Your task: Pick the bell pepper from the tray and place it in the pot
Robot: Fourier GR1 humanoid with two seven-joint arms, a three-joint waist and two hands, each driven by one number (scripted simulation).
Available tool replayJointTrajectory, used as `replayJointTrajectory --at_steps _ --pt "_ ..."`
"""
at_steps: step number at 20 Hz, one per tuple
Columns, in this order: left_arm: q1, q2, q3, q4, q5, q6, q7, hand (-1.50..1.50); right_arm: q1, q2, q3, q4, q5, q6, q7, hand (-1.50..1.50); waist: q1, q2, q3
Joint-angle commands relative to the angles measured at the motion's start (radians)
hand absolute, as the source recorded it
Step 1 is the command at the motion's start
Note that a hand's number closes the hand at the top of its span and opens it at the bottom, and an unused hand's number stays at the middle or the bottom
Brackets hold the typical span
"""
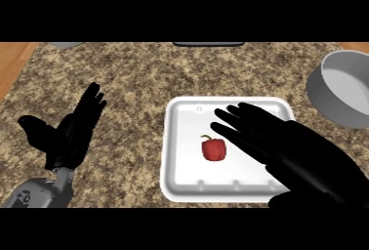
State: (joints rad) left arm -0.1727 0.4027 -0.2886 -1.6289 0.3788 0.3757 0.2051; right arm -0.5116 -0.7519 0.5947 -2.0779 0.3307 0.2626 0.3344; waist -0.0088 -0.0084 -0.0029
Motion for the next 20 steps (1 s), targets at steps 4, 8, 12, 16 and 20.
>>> replayJointTrajectory --at_steps 4,8,12,16,20 --pt "0.03 -0.035 -0.043 -0.027 -0.042 0.006 0.0 0.0 -0.152 0.152 0.085 0.018 -0.052 0.212 0.419 -1.5 0.024 0.005 0.0" --pt "-0.013 -0.015 0.0 -0.076 -0.048 0.009 0.09 0.0 -0.126 0.174 0.002 0.002 -0.112 0.298 0.486 -1.5 0.011 0.005 0.003" --pt "0.009 -0.047 0.025 -0.006 -0.041 -0.059 0.012 0.0 -0.186 0.313 0.053 0.149 -0.003 0.317 0.516 -1.5 0.016 0.008 0.002" --pt "0.02 -0.046 0.032 -0.007 -0.057 -0.068 0.015 0.0 -0.185 0.367 0.087 0.209 0.015 0.363 0.577 -1.5 0.018 0.008 0.002" --pt "-0.006 -0.068 0.04 -0.031 -0.076 -0.034 0.075 0.0 -0.11 0.358 0.148 0.134 0.105 0.384 0.623 -1.5 0.009 0.005 0.003"
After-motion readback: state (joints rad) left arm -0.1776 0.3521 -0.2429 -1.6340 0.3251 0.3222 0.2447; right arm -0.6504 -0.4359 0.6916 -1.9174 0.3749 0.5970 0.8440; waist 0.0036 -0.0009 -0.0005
